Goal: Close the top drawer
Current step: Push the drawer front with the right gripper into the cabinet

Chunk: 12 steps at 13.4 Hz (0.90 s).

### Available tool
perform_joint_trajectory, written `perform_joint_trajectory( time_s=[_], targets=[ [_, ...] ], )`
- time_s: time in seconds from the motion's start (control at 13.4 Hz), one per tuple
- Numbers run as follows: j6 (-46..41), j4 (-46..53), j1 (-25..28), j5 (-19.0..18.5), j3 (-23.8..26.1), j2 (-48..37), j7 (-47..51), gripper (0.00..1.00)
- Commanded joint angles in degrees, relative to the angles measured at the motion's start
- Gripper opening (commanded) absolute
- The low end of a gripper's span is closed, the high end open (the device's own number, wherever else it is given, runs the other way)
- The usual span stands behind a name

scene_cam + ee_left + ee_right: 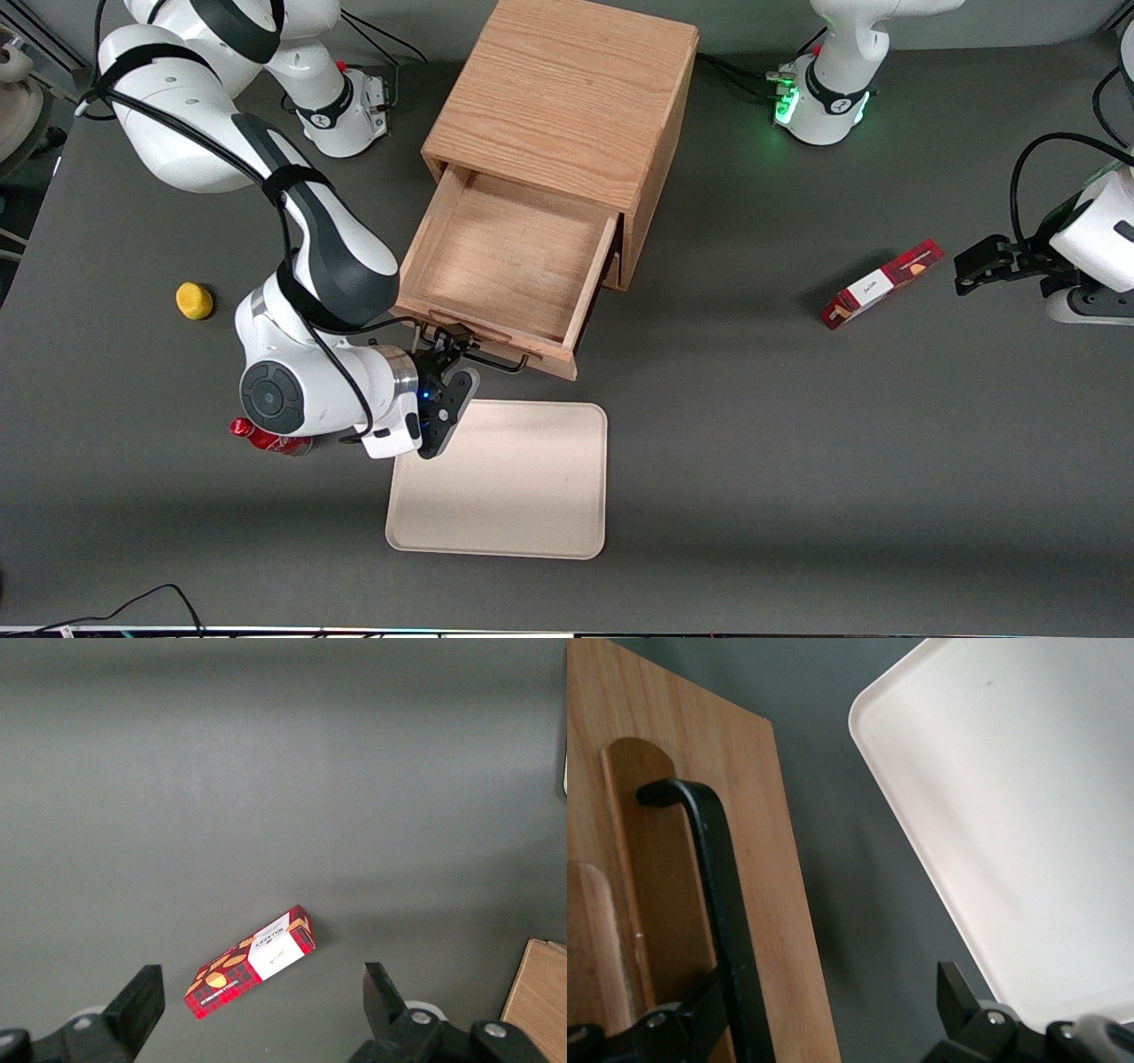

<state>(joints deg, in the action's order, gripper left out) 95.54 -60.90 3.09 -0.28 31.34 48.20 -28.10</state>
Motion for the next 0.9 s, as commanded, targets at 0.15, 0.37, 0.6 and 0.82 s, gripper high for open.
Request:
perform_joint_trajectory(
  time_s=[0.15,0.37,0.6,0.82],
  targets=[
    [0.88,-6.24,-0.37,0.1,1.8,-4.51,3.75,1.0],
    [3.77,-11.86,-0.63,0.37,2.06,-7.85,4.8,1.0],
    [4.74,-15.12,-0.8,0.54,2.58,-9.62,4.98,1.0],
    [5.18,-18.63,-0.98,0.54,2.76,-11.63,6.21,1.0]
  ],
)
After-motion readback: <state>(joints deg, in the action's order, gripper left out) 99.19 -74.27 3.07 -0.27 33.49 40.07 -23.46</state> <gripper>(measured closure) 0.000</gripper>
